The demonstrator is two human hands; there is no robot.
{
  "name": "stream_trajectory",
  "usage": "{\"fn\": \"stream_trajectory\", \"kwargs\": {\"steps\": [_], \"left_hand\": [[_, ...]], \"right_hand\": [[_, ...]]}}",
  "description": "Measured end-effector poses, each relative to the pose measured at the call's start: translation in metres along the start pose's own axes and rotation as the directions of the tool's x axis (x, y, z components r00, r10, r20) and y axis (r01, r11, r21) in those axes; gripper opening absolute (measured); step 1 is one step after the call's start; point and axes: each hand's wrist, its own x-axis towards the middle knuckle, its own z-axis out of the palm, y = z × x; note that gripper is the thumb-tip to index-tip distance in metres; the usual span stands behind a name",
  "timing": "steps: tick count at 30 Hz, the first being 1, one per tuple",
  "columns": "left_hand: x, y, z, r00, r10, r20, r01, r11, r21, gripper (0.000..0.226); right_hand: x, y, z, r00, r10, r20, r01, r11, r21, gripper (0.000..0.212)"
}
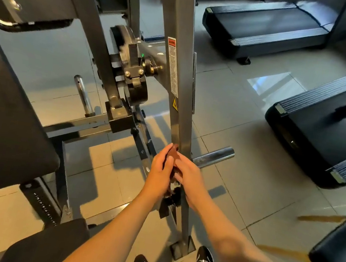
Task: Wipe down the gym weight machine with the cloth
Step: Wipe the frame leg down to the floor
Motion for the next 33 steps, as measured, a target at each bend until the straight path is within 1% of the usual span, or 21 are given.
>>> {"fn": "stream_trajectory", "kwargs": {"steps": [2,3,4,5,6,7,8,9,10,12,13,16,18,21,24,27,31,33], "left_hand": [[0.009,-0.005,-0.01,1.0,0.011,-0.014,-0.01,0.998,0.065,0.033],[0.013,-0.006,-0.014,0.999,0.026,-0.024,-0.024,0.996,0.088,0.032],[0.017,-0.007,-0.016,0.998,0.046,-0.044,-0.041,0.993,0.111,0.03],[0.021,-0.007,-0.017,0.995,0.066,-0.078,-0.056,0.99,0.126,0.029],[0.026,-0.009,-0.017,0.988,0.07,-0.14,-0.051,0.989,0.137,0.028],[0.031,-0.009,-0.018,0.977,0.058,-0.207,-0.031,0.991,0.133,0.028],[0.036,-0.01,-0.018,0.964,0.053,-0.26,-0.021,0.992,0.126,0.031],[0.041,-0.01,-0.016,0.963,0.059,-0.261,-0.03,0.993,0.114,0.034],[0.045,-0.01,-0.013,0.974,0.059,-0.22,-0.042,0.996,0.081,0.038],[0.047,-0.012,0.0,0.993,0.058,-0.105,-0.059,0.998,-0.003,0.045],[0.046,-0.016,0.007,0.994,0.071,-0.082,-0.072,0.997,-0.02,0.048],[0.041,-0.037,0.021,0.986,0.116,-0.117,-0.113,0.993,0.028,0.049],[0.038,-0.048,0.025,0.984,0.119,-0.136,-0.113,0.992,0.05,0.047],[0.038,-0.048,0.022,0.989,0.078,-0.126,-0.065,0.993,0.103,0.046],[0.033,-0.039,0.01,0.996,0.078,-0.052,-0.069,0.985,0.156,0.047],[0.035,-0.035,0.01,0.994,0.096,-0.057,-0.088,0.989,0.118,0.049],[0.032,-0.035,0.024,0.989,0.118,-0.092,-0.114,0.992,0.048,0.049],[0.025,-0.037,0.025,0.987,0.13,-0.091,-0.123,0.99,0.072,0.044]], "right_hand": [[0.002,-0.002,0.001,1.0,0.02,-0.006,-0.02,1.0,-0.004,0.029],[0.004,-0.001,0.001,0.999,-0.016,-0.046,0.013,0.997,-0.073,0.028],[0.006,0.001,0.0,0.99,-0.074,-0.123,0.053,0.985,-0.166,0.025],[0.01,0.006,-0.003,0.966,-0.143,-0.216,0.084,0.962,-0.26,0.022],[0.015,0.01,-0.006,0.933,-0.195,-0.303,0.094,0.943,-0.319,0.021],[0.019,0.013,-0.008,0.909,-0.211,-0.358,0.086,0.938,-0.336,0.025],[0.022,0.013,-0.008,0.903,-0.205,-0.378,0.075,0.941,-0.331,0.033],[0.027,0.016,-0.009,0.91,-0.193,-0.367,0.067,0.942,-0.327,0.039],[0.031,0.017,-0.01,0.919,-0.195,-0.343,0.072,0.937,-0.341,0.039],[0.037,0.021,-0.012,0.921,-0.214,-0.325,0.085,0.926,-0.368,0.033],[0.037,0.021,-0.013,0.921,-0.214,-0.326,0.087,0.928,-0.363,0.033],[0.036,0.026,-0.014,0.919,-0.228,-0.323,0.112,0.933,-0.341,0.035],[0.034,0.027,-0.011,0.917,-0.218,-0.333,0.097,0.934,-0.344,0.034],[0.032,0.029,-0.009,0.912,-0.207,-0.354,0.08,0.936,-0.343,0.033],[0.031,0.019,-0.011,0.918,-0.197,-0.345,0.074,0.938,-0.338,0.033],[0.029,0.012,-0.012,0.916,-0.217,-0.338,0.096,0.935,-0.342,0.034],[0.031,0.025,-0.012,0.922,-0.196,-0.334,0.069,0.932,-0.357,0.043],[0.03,0.029,-0.013,0.926,-0.188,-0.327,0.059,0.928,-0.368,0.044]]}}
